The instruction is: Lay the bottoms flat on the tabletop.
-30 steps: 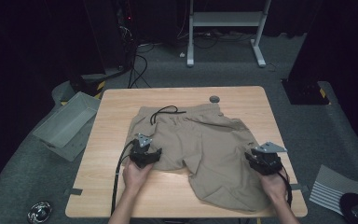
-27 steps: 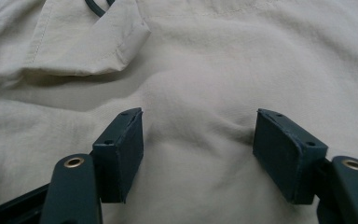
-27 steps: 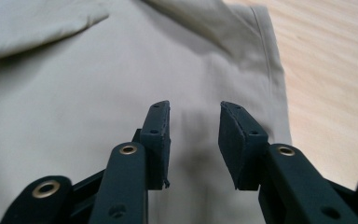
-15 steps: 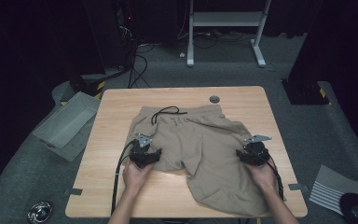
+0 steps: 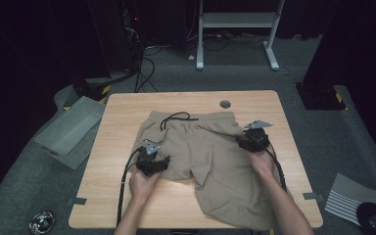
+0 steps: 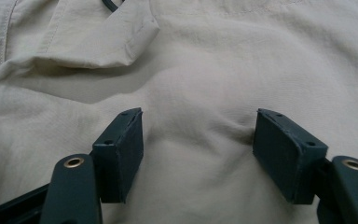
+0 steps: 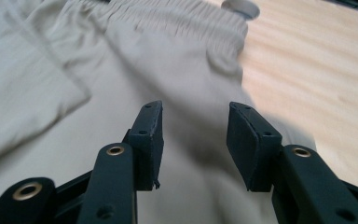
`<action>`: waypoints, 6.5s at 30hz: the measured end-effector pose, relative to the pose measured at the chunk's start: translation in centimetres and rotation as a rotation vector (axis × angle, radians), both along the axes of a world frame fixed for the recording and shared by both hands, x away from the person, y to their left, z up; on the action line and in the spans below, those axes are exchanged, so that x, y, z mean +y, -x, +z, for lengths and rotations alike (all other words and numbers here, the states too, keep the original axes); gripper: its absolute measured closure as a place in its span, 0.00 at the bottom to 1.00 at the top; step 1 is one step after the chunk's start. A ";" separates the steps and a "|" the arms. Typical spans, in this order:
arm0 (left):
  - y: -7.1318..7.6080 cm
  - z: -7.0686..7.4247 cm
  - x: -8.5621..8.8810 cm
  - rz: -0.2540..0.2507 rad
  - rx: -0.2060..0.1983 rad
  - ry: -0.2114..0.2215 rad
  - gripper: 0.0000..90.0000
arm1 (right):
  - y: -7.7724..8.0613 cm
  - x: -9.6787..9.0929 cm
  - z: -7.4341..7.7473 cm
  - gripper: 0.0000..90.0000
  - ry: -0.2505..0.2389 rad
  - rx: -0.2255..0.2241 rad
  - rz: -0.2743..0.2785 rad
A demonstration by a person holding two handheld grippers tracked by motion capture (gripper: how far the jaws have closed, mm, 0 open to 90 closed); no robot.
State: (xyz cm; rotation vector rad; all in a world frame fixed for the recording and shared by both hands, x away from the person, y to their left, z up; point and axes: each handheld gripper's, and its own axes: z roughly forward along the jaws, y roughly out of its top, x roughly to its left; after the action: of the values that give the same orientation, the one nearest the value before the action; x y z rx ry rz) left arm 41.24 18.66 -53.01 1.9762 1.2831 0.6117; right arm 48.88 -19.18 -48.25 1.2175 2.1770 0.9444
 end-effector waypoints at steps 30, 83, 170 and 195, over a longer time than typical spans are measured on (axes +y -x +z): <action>0.0 0.0 -0.1 -0.001 0.000 -0.001 0.36 | 3.8 1.4 -2.0 0.58 0.062 0.139 0.128; -0.1 0.0 0.0 0.008 0.003 0.001 0.35 | 8.0 -2.9 -0.3 0.66 -0.054 0.167 0.228; -3.9 2.1 0.4 -0.004 0.057 -0.070 0.95 | 6.2 -0.7 -4.3 0.49 -0.022 0.050 0.100; -7.5 2.6 1.0 0.063 0.089 -0.074 0.87 | 6.7 -0.2 -4.3 0.48 -0.021 0.050 0.066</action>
State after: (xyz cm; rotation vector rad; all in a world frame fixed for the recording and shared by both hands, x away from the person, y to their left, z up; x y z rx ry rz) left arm 48.75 19.62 -50.41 2.0499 1.3993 0.6153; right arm 42.20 -19.40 -52.57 1.1976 2.2648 0.9751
